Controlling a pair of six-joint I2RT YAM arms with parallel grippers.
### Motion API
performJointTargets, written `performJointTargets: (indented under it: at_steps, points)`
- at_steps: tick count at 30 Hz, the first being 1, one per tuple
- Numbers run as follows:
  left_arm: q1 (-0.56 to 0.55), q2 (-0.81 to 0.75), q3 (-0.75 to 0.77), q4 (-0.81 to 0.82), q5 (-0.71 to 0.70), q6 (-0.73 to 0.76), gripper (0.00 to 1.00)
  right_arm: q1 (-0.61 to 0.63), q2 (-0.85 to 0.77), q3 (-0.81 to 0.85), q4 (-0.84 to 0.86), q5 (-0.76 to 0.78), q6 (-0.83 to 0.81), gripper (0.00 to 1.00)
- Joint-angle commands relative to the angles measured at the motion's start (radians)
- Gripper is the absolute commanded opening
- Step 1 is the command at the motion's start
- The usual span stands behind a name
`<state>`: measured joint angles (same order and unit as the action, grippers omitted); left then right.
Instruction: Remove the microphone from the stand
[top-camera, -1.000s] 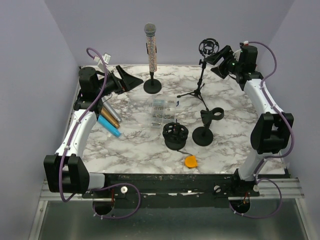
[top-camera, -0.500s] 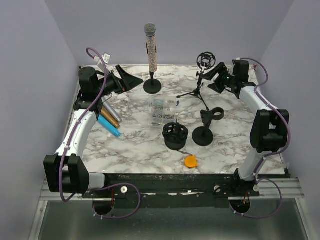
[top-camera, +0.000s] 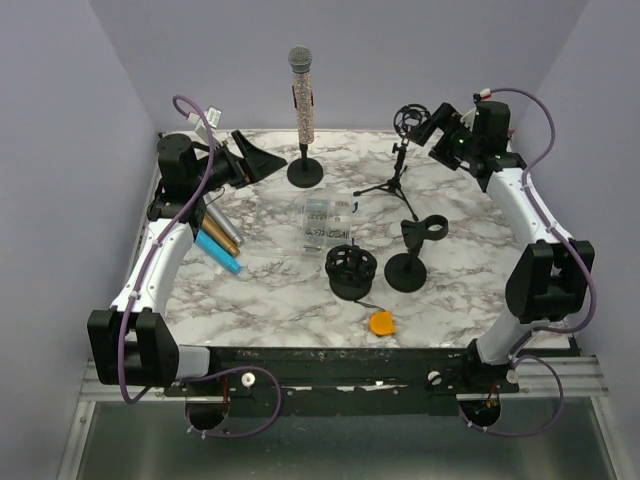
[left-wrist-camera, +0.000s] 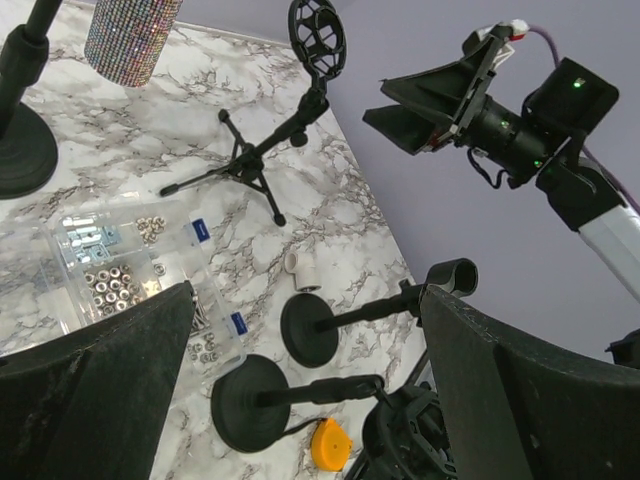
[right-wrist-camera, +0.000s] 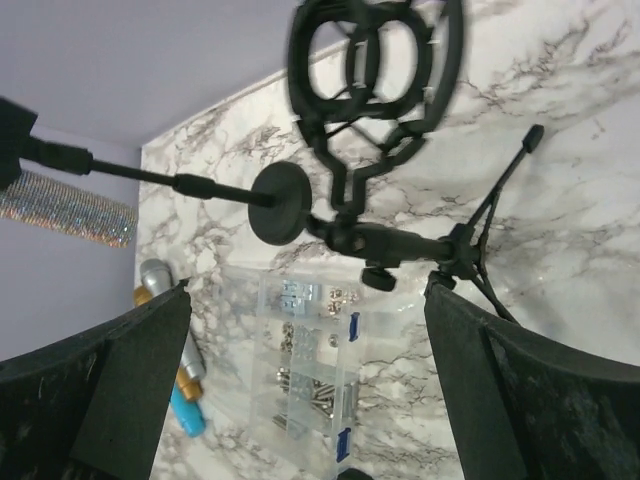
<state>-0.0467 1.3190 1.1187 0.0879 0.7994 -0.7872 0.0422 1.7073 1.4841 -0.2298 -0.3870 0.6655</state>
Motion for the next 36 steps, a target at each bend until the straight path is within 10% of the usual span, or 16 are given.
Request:
performJointTargets:
  at_steps: [1,13,27,36]
  points:
    - [0.005,-0.006,-0.008,0.008,0.010,0.018,0.93,0.174,-0.072,0.045,-0.021,0.201,-0.155,1.00]
    - [0.005,-0.019,0.014,-0.062,-0.041,0.078,0.93,0.533,0.042,0.132,0.196,0.569,-0.269,1.00]
    - [0.032,-0.008,0.012,-0.052,-0.034,0.065,0.93,0.644,0.381,0.419,0.264,0.662,-0.349,0.99]
    - [0.081,0.025,0.006,-0.027,-0.017,0.041,0.93,0.696,0.508,0.545,0.281,0.966,-0.403,0.74]
